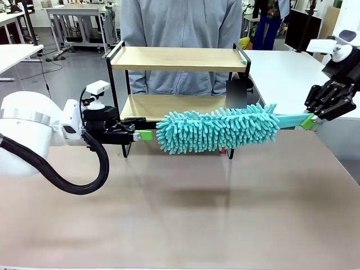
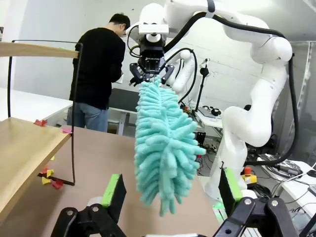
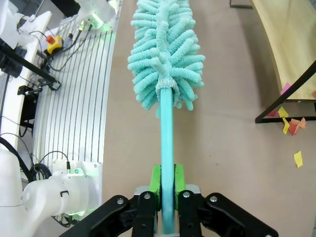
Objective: Clean the shelf.
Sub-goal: Hand the Duster back to the human.
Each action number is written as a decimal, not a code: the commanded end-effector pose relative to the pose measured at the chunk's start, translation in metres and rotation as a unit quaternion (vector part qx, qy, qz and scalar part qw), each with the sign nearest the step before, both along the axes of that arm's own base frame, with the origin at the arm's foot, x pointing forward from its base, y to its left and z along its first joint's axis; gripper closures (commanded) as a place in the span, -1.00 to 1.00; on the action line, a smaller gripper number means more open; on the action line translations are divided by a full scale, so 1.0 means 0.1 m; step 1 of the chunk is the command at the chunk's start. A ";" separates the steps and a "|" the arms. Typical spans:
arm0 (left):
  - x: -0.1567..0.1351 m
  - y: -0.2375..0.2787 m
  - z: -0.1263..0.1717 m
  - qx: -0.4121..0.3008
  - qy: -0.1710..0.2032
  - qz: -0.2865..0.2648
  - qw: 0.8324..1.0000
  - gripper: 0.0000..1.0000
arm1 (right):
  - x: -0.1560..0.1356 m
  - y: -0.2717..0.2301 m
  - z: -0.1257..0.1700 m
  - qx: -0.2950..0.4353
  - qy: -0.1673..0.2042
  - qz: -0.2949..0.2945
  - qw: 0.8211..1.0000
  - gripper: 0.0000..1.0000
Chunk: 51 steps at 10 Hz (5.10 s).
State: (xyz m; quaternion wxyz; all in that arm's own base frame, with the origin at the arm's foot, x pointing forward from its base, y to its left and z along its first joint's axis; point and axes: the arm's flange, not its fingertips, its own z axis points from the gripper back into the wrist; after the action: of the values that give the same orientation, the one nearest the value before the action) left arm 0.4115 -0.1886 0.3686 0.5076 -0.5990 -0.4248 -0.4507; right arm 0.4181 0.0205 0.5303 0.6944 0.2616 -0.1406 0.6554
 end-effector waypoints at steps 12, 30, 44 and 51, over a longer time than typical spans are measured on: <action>0.02 -0.83 -0.14 -0.035 -0.018 -0.005 0.999 0.17 | 0.00 -0.01 0.02 0.003 -0.003 0.004 1.000 0.74; 0.01 -0.76 -0.09 -0.049 -0.007 -0.021 0.999 1.00 | -0.10 0.04 0.30 0.034 -0.005 0.021 0.999 -1.00; 0.01 -0.58 0.26 -0.031 -0.029 -0.004 0.999 0.67 | -0.32 -1.24 1.04 0.239 -0.063 -0.133 0.960 -1.00; -0.47 0.70 1.61 -0.073 -0.105 0.203 0.971 0.67 | -0.32 -1.24 1.04 0.239 -0.063 -0.133 0.960 -1.00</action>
State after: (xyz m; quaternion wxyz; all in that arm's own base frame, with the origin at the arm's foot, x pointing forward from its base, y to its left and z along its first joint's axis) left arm 0.3881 -0.1350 0.5196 0.4822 -0.5113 -0.5901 -0.3972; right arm 0.3874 -0.1035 0.6328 0.6855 0.3631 -0.3675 0.5130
